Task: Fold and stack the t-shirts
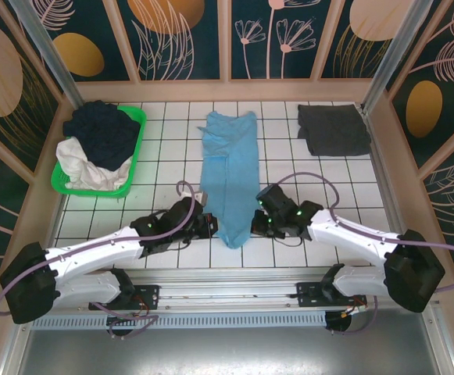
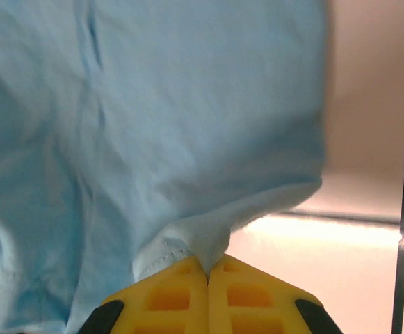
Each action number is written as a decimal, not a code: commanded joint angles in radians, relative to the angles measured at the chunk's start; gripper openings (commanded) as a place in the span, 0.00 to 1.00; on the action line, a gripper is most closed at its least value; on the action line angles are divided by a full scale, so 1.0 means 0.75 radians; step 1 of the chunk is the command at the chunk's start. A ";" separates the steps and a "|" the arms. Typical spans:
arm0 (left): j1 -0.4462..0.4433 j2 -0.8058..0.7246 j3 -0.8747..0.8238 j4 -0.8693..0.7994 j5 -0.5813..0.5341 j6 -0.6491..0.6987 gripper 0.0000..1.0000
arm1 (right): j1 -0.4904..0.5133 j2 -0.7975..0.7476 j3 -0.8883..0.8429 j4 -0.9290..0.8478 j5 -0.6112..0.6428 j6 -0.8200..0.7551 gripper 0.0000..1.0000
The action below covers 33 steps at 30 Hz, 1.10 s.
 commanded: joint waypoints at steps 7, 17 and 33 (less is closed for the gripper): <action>0.321 0.337 0.329 -0.035 -0.071 0.306 0.00 | -0.303 0.303 0.263 0.154 -0.017 -0.340 0.00; 0.518 0.713 0.625 -0.039 0.029 0.416 0.00 | -0.492 0.643 0.588 0.216 -0.089 -0.483 0.00; 0.609 1.043 0.843 -0.084 0.128 0.492 0.00 | -0.579 0.945 0.806 0.191 -0.171 -0.549 0.00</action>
